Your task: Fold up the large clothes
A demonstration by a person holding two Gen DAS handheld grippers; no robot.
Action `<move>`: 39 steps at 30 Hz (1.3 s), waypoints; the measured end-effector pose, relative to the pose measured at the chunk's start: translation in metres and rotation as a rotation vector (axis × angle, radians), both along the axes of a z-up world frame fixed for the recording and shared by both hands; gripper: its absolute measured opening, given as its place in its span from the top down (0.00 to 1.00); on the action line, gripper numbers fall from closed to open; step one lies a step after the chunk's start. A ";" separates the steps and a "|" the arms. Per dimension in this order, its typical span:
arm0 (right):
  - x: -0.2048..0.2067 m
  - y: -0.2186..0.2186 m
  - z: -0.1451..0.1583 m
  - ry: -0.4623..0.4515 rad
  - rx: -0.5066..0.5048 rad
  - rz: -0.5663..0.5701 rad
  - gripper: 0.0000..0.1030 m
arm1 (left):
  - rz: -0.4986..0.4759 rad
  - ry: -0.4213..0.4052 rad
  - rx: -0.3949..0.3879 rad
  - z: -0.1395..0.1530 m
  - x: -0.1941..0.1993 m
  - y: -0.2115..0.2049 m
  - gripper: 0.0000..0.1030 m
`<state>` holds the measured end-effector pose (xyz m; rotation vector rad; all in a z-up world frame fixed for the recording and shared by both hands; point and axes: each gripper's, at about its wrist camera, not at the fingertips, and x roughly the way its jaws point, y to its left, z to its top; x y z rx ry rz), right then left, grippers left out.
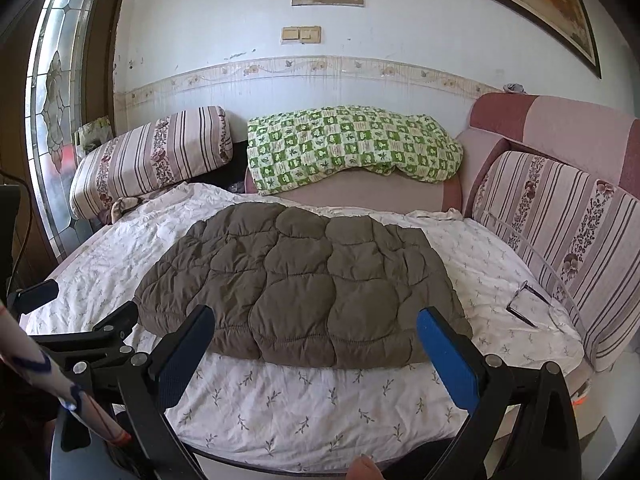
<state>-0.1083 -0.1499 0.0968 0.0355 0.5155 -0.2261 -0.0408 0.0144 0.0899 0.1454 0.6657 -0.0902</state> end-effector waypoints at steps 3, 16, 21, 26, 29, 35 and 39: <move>0.001 0.000 -0.001 0.002 0.003 -0.003 0.00 | 0.000 0.000 0.000 0.000 0.000 0.000 0.00; 0.000 0.000 -0.003 0.004 0.003 -0.008 0.00 | 0.002 0.001 0.000 0.000 0.001 0.000 0.00; 0.000 0.000 -0.003 0.005 0.001 -0.008 0.00 | 0.004 -0.001 0.004 -0.002 0.000 0.000 0.00; 0.000 -0.001 -0.003 0.004 0.002 -0.008 0.00 | 0.003 0.000 0.003 -0.002 0.000 0.000 0.00; 0.000 -0.001 -0.003 0.004 0.001 -0.009 0.00 | 0.004 0.000 0.003 -0.002 0.000 0.000 0.00; 0.000 -0.001 -0.003 0.005 0.006 -0.007 0.00 | 0.004 0.001 0.004 -0.002 0.000 0.000 0.00; 0.000 -0.001 -0.003 0.005 0.009 -0.008 0.00 | 0.003 0.002 0.004 -0.004 0.000 0.001 0.00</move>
